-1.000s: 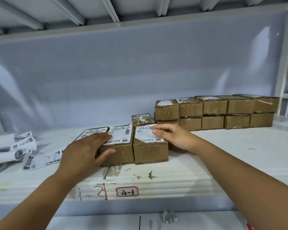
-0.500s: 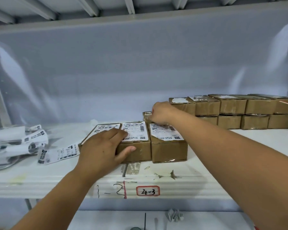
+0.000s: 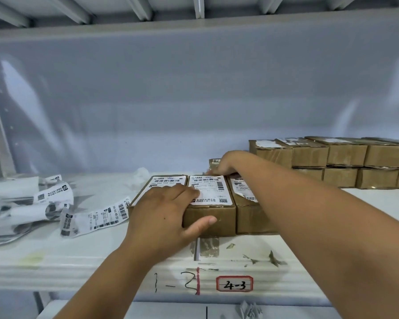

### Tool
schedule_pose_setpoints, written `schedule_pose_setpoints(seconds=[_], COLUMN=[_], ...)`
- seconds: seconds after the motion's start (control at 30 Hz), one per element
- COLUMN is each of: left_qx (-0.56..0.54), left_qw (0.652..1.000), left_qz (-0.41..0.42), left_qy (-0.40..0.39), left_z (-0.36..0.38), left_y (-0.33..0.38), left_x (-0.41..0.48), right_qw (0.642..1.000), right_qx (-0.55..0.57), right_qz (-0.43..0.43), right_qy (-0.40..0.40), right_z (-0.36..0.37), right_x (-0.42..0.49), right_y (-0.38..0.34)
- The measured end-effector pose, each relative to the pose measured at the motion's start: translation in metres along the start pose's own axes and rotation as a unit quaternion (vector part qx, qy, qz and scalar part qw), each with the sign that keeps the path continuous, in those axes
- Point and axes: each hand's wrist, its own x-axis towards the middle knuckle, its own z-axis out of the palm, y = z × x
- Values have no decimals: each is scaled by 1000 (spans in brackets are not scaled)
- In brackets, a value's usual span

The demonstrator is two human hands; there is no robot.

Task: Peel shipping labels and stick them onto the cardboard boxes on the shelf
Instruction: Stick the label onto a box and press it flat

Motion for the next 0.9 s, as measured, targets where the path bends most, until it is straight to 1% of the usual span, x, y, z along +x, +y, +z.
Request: schedule_pose_setpoints(seconds=[0.07,0.1,0.2,0.3,0.4,0.47,0.53,0.57,0.63,0.7,0.77,0.83,0.9], left_qx=[-3,2,21,19,36,49,60,61,62,75,90,96,93], left_qw=[1000,1000,1000,1000,999,998,996,995,991,990,989,989,988], left_qz=[0,0,0,8,23,31,37,33,13,8,15,4,-59], left_qy=[-6,-4,-6,-11,-13,-36,-60,-74,-117,-117,-117,-114,-109], left_z=[1,3,5,5,2,0,2,0,-4,-4,-9,-10,-12], left_y=[0,-1,-1,-1,0,0,-1,1,3,2,7,7,9], left_x=[1,0,1,2,3,4,4,4,5,4,3,1,-4], right_qw=[999,995,969,940,892,845,803,789,773,763,760,761,768], right_qx=[25,56,148,190,322,413,458,462,454,442,432,422,413], right_qz=[8,18,47,53,15,-11,-26,-27,-9,19,44,76,105], right_qy=[41,78,190,278,318,340,381,404,443,471,484,487,479], right_z=[3,5,6,-8,-17,-16,-12,-9,0,14,27,40,53], right_x=[7,11,17,9,-8,-27,-48,-60,-82,-100,-116,-129,-138], right_y=[1,2,0,3,11,17,28,36,55,73,87,99,107])
